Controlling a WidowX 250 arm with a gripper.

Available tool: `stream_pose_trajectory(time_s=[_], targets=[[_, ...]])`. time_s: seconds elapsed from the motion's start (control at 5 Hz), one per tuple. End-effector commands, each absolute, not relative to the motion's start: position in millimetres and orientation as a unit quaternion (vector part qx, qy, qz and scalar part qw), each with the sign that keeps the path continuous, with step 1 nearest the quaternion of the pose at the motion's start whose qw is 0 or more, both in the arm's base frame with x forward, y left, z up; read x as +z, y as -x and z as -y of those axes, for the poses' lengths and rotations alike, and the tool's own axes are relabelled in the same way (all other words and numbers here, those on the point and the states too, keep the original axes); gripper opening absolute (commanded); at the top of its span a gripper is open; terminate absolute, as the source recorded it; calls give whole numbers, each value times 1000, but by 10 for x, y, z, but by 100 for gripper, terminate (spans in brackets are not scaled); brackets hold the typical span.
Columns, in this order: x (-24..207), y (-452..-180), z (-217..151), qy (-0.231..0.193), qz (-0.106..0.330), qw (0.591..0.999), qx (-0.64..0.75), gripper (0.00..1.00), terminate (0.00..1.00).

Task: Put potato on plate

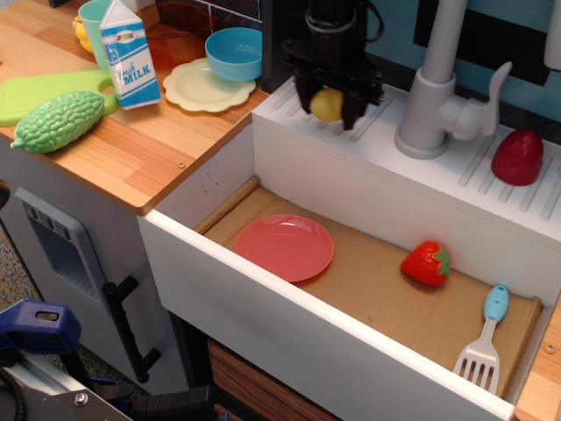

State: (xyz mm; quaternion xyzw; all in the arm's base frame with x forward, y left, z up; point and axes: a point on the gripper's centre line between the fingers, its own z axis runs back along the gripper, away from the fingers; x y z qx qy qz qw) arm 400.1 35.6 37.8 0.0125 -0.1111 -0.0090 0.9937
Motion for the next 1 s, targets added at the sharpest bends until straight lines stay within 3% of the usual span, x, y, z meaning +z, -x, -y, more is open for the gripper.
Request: stream_pose_trajectory(time_s=[0.0,0.4,0.8], targets=[[633,-3659,-350,-40,116,992,21,0,0],[174,-3369,-413,-44,72,996,28,0,0],[-204,-3348,-568,-28,91,995,21,0,0]])
